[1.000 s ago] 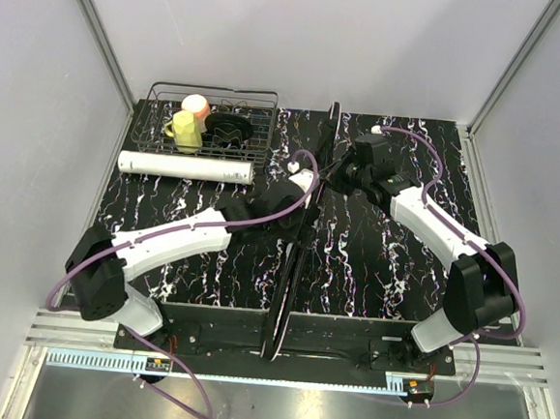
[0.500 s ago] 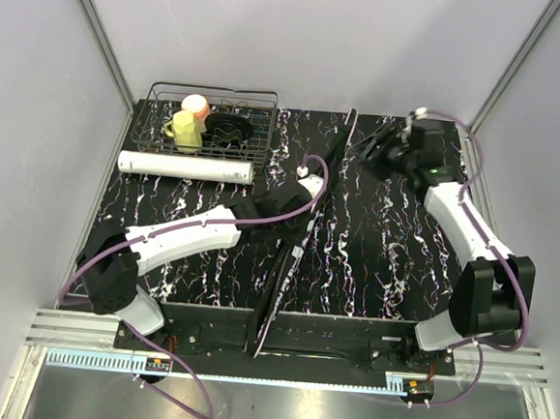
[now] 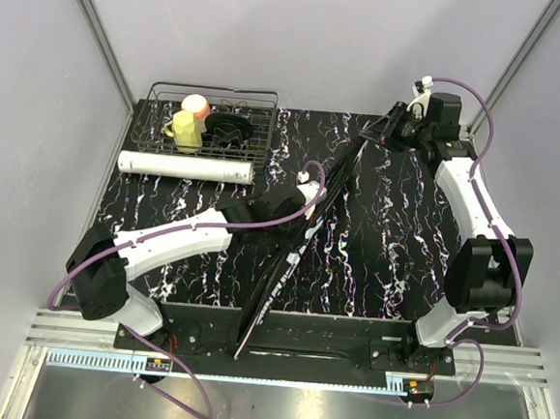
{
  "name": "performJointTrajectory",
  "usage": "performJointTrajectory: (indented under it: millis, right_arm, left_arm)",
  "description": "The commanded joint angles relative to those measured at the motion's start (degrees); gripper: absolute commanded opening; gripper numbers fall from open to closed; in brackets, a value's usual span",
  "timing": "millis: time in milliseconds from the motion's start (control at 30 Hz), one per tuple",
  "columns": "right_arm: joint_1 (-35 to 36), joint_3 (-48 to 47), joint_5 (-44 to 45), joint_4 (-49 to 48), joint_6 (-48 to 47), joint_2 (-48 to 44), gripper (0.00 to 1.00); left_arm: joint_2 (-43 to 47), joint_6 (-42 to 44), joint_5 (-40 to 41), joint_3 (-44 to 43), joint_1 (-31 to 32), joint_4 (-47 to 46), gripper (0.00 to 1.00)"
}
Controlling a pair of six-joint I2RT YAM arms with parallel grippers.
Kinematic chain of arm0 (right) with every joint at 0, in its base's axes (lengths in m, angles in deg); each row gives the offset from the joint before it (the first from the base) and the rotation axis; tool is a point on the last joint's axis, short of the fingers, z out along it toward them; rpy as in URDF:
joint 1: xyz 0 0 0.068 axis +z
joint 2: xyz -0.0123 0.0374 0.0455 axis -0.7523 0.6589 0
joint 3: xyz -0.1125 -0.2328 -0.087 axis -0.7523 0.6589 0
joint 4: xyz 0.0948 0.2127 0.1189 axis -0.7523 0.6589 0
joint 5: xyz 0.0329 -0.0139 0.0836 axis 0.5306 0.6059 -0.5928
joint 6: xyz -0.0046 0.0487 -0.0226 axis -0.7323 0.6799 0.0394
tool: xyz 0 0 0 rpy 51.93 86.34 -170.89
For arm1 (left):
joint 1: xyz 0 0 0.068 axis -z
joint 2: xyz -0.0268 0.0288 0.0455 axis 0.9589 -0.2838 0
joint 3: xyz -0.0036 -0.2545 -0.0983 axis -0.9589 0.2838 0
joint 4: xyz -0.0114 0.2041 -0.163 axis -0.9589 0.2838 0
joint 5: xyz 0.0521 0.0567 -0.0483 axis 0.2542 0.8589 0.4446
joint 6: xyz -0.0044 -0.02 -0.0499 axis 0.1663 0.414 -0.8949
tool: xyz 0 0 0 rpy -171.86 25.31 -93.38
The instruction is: Pack up the badminton gear
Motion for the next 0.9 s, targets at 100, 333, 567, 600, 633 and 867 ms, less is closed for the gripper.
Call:
performJointTrajectory:
  millis: [100, 333, 567, 600, 633, 867]
  right_arm:
    - [0.1, 0.7, -1.0, 1.4, -2.8, -2.4, 0.26]
    - [0.1, 2.6, -1.5, 0.9, -2.8, -2.6, 0.34]
    - [0.1, 4.3, -1.9, -0.9, -1.0, -3.5, 0.41]
    - [0.1, 4.9, -1.9, -1.1, -0.9, -4.0, 0.43]
    - [0.1, 5.2, -2.0, -1.4, -0.7, -4.4, 0.43]
    - [0.1, 8.0, -3.3, -4.4, 2.2, -6.7, 0.44]
  left_arm:
    - [1.9, 0.9, -2.4, -1.1, 0.1, -3.5, 0.00]
    - [1.5, 0.6, -3.0, -1.8, 0.1, -3.5, 0.00]
    - [1.0, 0.7, -3.3, -2.1, 0.1, -3.4, 0.00]
    - [0.9, 0.5, -3.5, -2.4, 0.1, -3.4, 0.00]
    - [0.9, 0.5, -3.6, -2.4, 0.1, -3.4, 0.00]
    - [0.0, 0.6, -4.2, -3.1, 0.2, -3.4, 0.00]
